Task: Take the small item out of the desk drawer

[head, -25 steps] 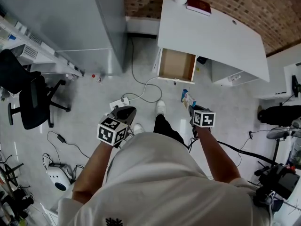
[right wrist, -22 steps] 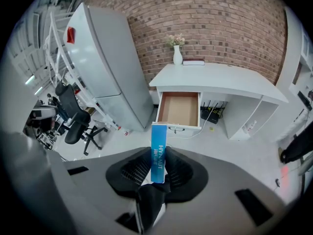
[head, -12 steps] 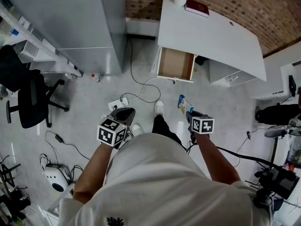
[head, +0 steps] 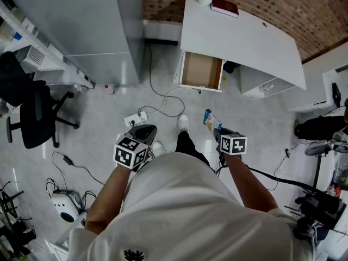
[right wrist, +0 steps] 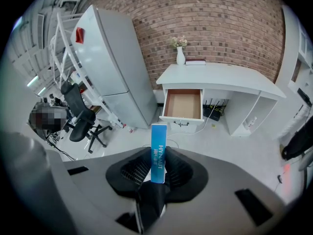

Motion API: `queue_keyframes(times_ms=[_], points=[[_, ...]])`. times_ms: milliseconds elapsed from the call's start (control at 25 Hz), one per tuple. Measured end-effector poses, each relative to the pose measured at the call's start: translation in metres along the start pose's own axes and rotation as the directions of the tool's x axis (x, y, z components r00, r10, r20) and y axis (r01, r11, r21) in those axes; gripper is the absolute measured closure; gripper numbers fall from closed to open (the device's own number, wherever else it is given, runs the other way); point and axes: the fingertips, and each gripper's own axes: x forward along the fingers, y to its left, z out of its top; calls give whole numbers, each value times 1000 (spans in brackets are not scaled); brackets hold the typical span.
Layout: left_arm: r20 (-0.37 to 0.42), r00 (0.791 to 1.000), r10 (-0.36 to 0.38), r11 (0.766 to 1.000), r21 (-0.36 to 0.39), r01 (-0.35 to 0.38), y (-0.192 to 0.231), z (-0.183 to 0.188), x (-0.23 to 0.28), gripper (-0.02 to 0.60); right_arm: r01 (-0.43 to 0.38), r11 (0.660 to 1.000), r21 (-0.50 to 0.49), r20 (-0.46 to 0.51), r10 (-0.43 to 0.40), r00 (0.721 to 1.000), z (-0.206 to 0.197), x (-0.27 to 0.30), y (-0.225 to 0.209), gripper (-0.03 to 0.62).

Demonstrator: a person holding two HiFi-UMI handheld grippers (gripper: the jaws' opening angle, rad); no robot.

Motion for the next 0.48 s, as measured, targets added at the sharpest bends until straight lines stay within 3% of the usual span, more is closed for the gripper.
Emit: queue_keyframes(times_ms=[480], points=[[-9,1000,-13,1000,13,14,-4,-2,0,551,-10,1000,21,11,9,1000,-4,-5,6,485]])
